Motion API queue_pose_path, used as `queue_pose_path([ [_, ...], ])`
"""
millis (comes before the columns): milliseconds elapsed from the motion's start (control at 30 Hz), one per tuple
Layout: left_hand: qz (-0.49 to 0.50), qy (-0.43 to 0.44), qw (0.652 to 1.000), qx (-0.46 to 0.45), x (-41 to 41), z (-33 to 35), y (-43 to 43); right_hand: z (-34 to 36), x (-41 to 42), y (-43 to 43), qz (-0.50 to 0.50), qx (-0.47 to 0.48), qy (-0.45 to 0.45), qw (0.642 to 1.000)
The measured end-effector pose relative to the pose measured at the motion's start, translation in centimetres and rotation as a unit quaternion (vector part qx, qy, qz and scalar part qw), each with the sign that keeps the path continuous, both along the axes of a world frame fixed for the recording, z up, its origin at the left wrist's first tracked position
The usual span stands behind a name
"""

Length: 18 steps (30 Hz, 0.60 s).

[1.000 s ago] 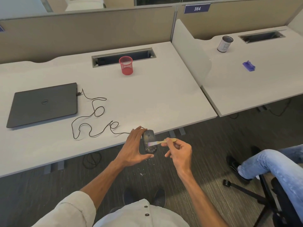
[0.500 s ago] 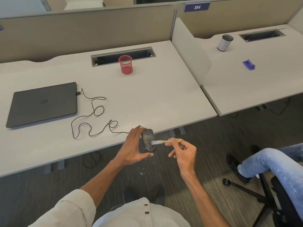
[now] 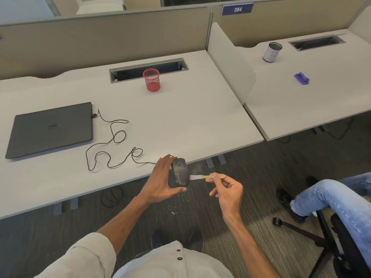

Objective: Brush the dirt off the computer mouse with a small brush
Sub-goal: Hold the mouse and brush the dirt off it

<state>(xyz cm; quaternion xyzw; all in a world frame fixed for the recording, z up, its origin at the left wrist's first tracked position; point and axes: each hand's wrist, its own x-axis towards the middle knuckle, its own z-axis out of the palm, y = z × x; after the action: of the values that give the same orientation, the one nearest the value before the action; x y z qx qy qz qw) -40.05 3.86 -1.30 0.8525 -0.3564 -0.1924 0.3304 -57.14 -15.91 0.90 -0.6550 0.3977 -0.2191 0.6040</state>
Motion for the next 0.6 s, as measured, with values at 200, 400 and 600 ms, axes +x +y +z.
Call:
queue_pose_path([
  [200, 0.002, 0.003, 1.0, 0.01, -0.2, 0.0, -0.1, 0.3, 0.9, 1.8, 0.033, 0.015, -0.022, 0.999],
  [400, 0.011, -0.002, 1.0, 0.006, -0.1, 0.0, 0.2, -0.5, 0.1, 0.4, -0.013, 0.0, 0.032, 0.999],
  [600, 0.007, -0.004, 1.0, 0.007, -0.2, 0.1, 0.3, 0.3, -0.2, -0.4, -0.012, 0.031, -0.007, 0.999],
])
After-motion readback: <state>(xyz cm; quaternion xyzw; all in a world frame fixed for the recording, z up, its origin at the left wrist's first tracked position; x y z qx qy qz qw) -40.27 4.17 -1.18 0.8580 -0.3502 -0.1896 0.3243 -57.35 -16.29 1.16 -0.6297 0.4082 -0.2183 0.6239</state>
